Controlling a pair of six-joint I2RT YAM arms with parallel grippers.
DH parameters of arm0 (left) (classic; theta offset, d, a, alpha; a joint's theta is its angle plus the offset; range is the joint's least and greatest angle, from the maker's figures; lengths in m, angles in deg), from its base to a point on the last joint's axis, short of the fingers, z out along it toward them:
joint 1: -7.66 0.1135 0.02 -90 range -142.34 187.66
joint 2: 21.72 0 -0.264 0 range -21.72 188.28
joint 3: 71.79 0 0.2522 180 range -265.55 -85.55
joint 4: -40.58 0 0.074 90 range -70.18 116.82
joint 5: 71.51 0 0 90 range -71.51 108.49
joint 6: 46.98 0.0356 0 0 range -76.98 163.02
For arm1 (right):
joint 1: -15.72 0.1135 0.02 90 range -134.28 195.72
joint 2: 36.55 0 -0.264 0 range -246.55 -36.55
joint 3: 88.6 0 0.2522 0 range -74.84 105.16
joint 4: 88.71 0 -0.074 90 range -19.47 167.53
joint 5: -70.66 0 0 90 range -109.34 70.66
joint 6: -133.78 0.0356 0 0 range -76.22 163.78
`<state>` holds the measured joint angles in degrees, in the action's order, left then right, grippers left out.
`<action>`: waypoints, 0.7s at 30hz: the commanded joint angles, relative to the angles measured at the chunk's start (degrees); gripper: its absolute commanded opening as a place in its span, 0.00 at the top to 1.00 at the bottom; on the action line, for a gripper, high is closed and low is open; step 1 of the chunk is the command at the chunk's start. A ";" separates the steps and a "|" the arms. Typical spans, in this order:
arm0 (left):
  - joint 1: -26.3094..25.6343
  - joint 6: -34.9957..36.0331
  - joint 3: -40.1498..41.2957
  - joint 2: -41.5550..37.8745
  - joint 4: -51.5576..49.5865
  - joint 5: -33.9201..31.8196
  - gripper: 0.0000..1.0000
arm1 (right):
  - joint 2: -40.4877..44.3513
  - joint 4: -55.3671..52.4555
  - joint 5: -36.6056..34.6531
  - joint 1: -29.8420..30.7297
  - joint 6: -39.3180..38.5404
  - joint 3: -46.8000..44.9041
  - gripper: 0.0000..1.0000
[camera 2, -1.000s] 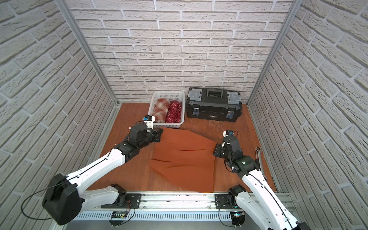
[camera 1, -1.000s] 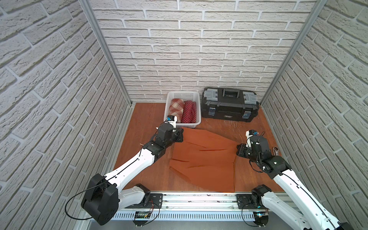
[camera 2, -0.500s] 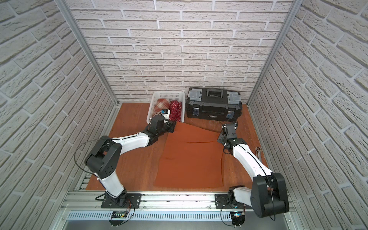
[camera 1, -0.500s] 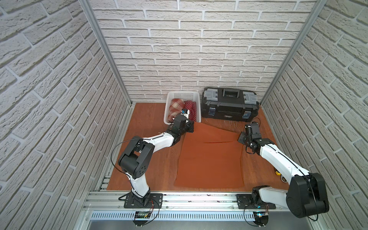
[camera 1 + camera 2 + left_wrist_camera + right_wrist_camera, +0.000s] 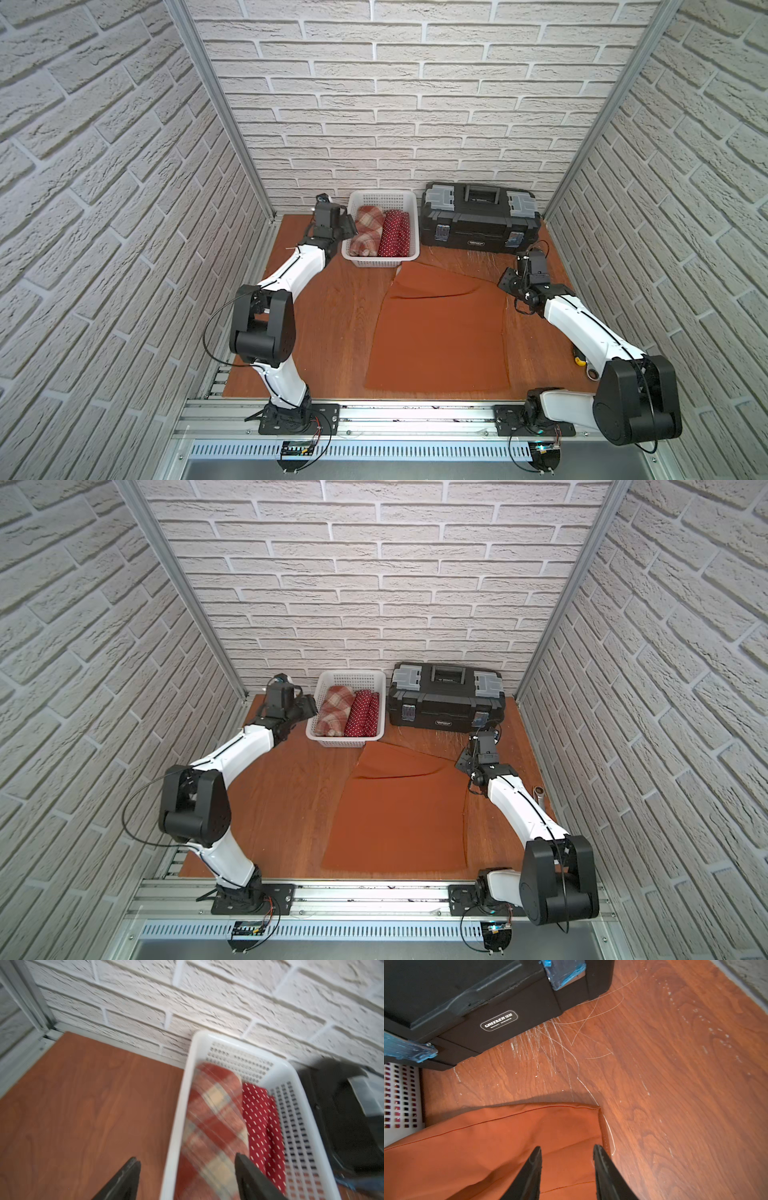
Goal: Roll up the skirts
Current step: Flatten out the skirt at the center of the board, then move the basket to the corner of the board.
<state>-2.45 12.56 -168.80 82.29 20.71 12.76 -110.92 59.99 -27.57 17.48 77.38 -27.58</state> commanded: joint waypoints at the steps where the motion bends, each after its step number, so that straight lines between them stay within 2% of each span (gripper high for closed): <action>1: 1.75 2.79 -9.69 9.13 -10.81 7.46 0.30 | -0.25 2.24 2.82 0.26 -0.91 0.83 0.57; 3: 2.69 3.54 -11.42 11.62 -8.57 11.71 0.30 | -0.07 2.59 2.96 0.26 -0.97 0.68 0.58; 6: 3.36 5.22 -17.13 15.29 -12.27 16.50 0.31 | -0.31 2.47 2.60 0.26 -1.34 0.55 0.58; 11: 3.37 7.66 -22.80 20.62 -19.10 17.49 0.33 | -1.15 3.30 3.37 0.26 -1.13 0.65 0.57; 12: 3.33 7.82 -22.83 20.95 -19.43 17.77 0.37 | -1.29 3.28 3.43 0.26 -1.09 0.78 0.57; 13: 3.34 7.94 -22.72 21.32 -19.64 17.30 0.47 | -1.35 3.38 3.48 0.25 -1.09 0.74 0.58; 17: 3.25 8.32 -21.45 20.11 -19.57 14.52 0.97 | -0.97 3.78 4.27 0.26 -0.82 0.29 0.58; 21: 3.49 10.90 -21.64 17.45 -22.84 9.90 1.00 | -0.26 3.85 4.80 0.26 -0.73 0.08 0.58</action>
<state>0.87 19.60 -189.97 102.61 1.28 27.99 -112.18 61.78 -23.55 17.48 76.79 -27.58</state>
